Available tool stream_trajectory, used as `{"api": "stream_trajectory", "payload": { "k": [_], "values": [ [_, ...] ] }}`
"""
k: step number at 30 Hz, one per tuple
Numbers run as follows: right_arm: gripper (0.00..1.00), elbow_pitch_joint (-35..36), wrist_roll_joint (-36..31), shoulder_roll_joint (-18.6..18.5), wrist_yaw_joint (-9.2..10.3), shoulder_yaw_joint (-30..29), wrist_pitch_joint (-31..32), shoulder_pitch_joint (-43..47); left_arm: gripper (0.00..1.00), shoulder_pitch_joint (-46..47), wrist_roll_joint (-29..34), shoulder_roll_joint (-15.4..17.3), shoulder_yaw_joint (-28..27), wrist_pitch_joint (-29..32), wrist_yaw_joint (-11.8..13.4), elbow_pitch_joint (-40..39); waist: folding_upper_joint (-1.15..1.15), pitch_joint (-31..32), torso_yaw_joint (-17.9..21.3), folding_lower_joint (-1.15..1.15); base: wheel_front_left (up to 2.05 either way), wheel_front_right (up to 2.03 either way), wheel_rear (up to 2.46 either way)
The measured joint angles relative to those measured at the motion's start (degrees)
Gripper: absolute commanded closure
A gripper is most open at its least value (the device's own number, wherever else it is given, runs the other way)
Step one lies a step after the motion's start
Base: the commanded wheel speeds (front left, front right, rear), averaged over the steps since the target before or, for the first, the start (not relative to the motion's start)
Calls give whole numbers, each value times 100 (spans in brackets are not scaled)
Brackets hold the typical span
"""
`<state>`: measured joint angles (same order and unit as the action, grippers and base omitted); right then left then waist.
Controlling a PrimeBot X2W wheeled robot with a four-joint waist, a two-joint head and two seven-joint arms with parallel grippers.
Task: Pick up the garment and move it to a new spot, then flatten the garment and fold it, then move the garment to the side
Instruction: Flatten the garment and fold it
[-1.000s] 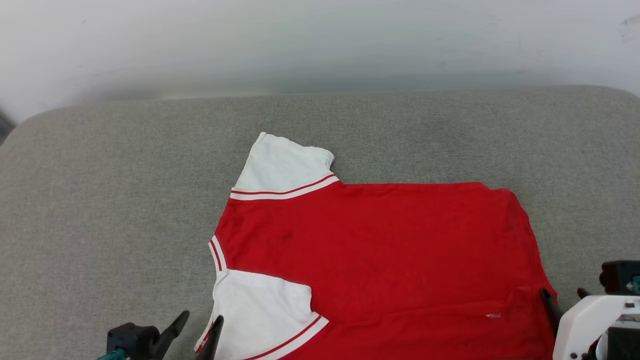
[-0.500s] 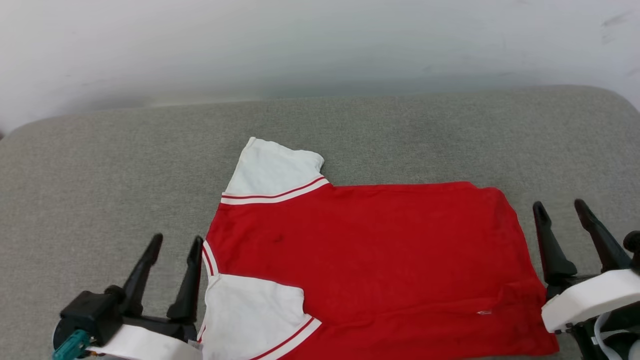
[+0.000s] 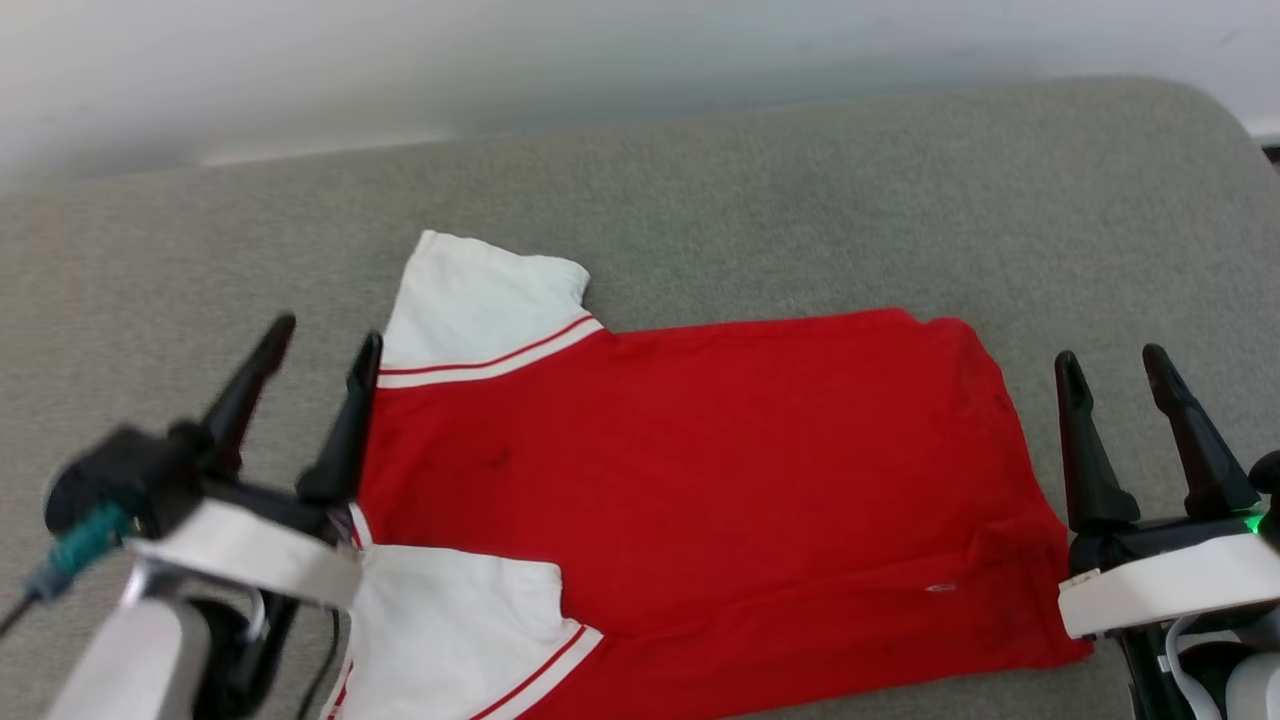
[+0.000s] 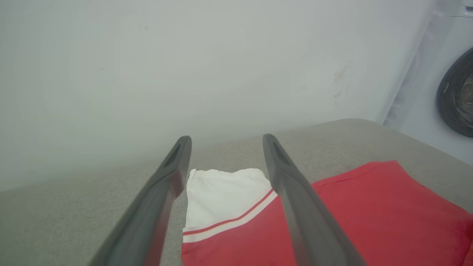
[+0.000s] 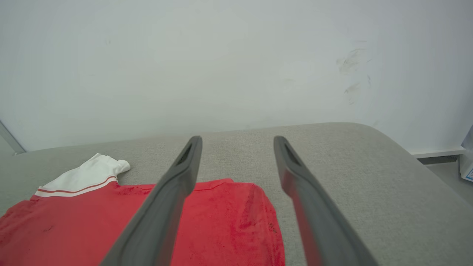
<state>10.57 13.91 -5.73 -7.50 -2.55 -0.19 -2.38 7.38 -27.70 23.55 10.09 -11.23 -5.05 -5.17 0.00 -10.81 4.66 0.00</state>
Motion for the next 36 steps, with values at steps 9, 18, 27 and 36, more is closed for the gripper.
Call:
{"api": "stream_trajectory", "payload": {
  "k": [9, 18, 27, 36],
  "values": [
    [0, 125, -138, 115, 0, 63, -107, -239, 0, 2096, -829, 1236, 703, 1725, -234, 93, 0, -760, 428, 0, 0, 0, 0],
    [0, -136, -118, 227, 0, 323, -368, -461, 0, 4014, -2258, 2546, 1901, 4127, -236, 1035, 0, -1399, 920, 1, 0, 0, 0],
    [0, -504, 32, 268, 0, 539, -609, -612, 0, 4924, -2603, 2915, 2253, 5867, -235, 2163, 0, -1842, 1317, 1, 0, 0, 0],
    [0, -756, 145, 272, 0, 670, -837, -808, 0, 5315, -2631, 2877, 2418, 6044, -236, 2898, 0, -2190, 1529, 0, 0, 0, 0]
  ]
}}
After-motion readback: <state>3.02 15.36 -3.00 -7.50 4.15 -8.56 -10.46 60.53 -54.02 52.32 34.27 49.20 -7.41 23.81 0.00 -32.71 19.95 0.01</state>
